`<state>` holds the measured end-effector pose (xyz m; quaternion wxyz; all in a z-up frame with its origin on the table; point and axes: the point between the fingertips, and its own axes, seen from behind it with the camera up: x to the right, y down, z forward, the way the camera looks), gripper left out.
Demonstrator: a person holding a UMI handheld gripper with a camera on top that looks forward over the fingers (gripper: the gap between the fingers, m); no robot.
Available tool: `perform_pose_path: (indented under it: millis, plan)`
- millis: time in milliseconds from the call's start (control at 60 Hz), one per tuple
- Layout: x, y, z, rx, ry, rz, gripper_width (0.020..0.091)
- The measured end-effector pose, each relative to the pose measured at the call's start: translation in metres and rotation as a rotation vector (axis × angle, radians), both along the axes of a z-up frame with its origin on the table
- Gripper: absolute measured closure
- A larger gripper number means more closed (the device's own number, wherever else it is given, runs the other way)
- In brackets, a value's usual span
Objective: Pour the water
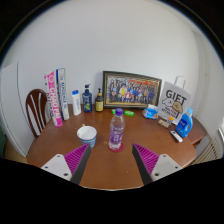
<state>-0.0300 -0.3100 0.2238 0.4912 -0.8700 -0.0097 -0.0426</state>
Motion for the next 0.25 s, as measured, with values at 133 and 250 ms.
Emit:
perform_pose_path:
  millis: [133,250]
  plan:
    - [-0.002,-0.019,0.004,0.002,0.024,0.007,0.0249]
    - [-0.007,-0.027,0.006,0.000,0.044,0.008,0.0249]
